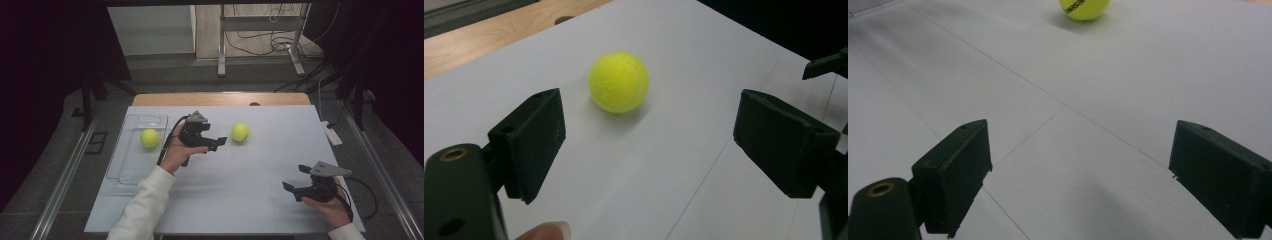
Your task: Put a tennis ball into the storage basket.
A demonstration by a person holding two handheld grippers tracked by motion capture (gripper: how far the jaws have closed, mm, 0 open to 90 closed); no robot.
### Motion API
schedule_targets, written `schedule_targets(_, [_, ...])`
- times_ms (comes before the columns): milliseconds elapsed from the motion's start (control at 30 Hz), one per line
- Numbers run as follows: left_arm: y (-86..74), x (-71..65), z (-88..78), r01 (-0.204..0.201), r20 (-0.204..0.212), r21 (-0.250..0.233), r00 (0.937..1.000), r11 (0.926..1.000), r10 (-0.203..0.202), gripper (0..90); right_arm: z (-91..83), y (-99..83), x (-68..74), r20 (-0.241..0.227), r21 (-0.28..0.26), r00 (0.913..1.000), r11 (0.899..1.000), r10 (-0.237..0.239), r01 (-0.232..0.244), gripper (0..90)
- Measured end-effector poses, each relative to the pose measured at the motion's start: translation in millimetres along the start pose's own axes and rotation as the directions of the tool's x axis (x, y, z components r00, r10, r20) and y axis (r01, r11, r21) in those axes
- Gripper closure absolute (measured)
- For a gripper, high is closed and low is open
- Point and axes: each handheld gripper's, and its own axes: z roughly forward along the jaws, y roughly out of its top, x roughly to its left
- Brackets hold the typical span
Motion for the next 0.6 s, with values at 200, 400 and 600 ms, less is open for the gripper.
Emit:
schedule_targets(200, [2.0,-1.5,7.8,-0.003,-0.006,0.007,1.0,1.0,0.003,14.1,-0.2,0.0,-0.2,0.003,-0.001,1.0,1.0,0.001,-0.001,10.3])
schedule_targets(400, [4.6,-2.3,19.8,-0.002,-0.01,0.024,0.9999,0.9997,0.003,14.1,-0.9,0.2,-0.2,0.001,-0.006,1.0,1.0,0.003,-0.003,10.3])
schedule_targets(600, [5.0,-0.3,27.5,0.006,-0.012,0.036,0.9999,0.9993,-0.005,14.0,-1.1,0.3,-0.7,0.0,-0.005,1.0,1.0,0.002,-0.002,10.3])
